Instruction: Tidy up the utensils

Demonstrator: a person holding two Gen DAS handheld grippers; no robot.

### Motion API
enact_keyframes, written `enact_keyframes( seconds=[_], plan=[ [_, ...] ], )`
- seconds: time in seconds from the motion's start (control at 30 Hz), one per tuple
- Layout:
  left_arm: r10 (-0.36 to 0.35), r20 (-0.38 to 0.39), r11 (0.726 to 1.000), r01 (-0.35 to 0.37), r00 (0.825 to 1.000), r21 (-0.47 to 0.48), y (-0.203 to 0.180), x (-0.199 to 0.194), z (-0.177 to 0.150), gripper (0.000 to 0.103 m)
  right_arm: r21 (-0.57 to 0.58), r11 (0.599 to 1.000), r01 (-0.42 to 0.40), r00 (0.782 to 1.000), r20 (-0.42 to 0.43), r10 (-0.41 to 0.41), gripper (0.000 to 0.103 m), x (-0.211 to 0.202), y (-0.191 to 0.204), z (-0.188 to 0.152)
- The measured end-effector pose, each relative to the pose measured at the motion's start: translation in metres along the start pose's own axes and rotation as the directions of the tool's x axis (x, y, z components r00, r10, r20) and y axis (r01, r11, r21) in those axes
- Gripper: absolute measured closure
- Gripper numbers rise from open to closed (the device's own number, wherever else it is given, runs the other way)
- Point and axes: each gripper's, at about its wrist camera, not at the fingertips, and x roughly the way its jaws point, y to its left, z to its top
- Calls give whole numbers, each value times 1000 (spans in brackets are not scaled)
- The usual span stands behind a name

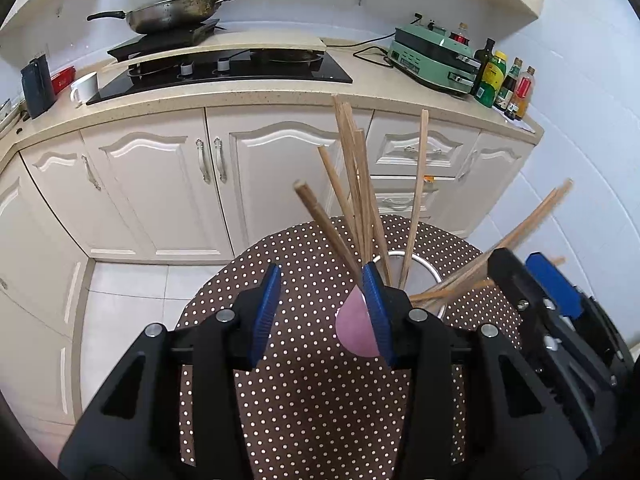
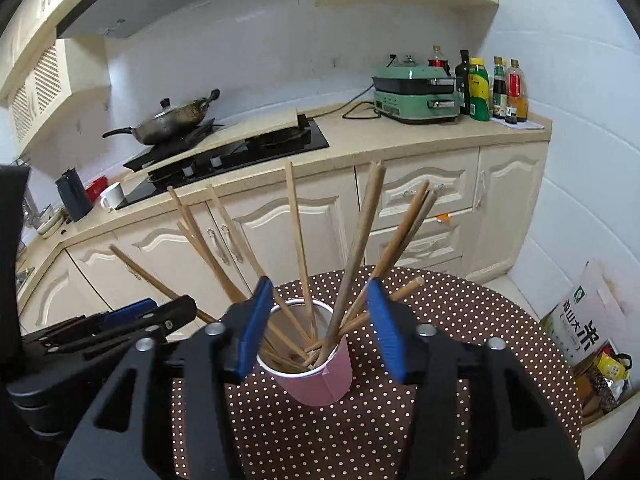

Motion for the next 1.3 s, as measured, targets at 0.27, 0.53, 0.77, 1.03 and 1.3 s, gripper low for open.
enact_keyframes(
  seconds=[0.27, 0.53, 0.77, 1.03, 1.3],
  plan=[
    [18, 8, 999, -18, 1000, 28, -6, -23, -11, 55, -35, 999, -37, 999, -34, 36, 47, -30, -7, 1],
    [60, 70, 997, -63, 996, 41, -29, -75, -36, 44, -61, 996, -69, 997, -22, 68, 37, -83, -26, 2],
    [95, 104, 995, -95, 990, 0, -56, -129, -66, 36, -116, 989, -87, 996, -10, 87, 26, -135, -39, -8],
    [125, 167, 992, -125, 978, -10, -85, -190, -103, 28, -133, 984, -117, 992, 30, 122, 18, -195, -56, -20],
    [170, 230, 985, -168, 958, -27, -103, -245, -129, 22, -121, 984, -134, 988, 55, 141, 17, -242, -64, -29]
  ],
)
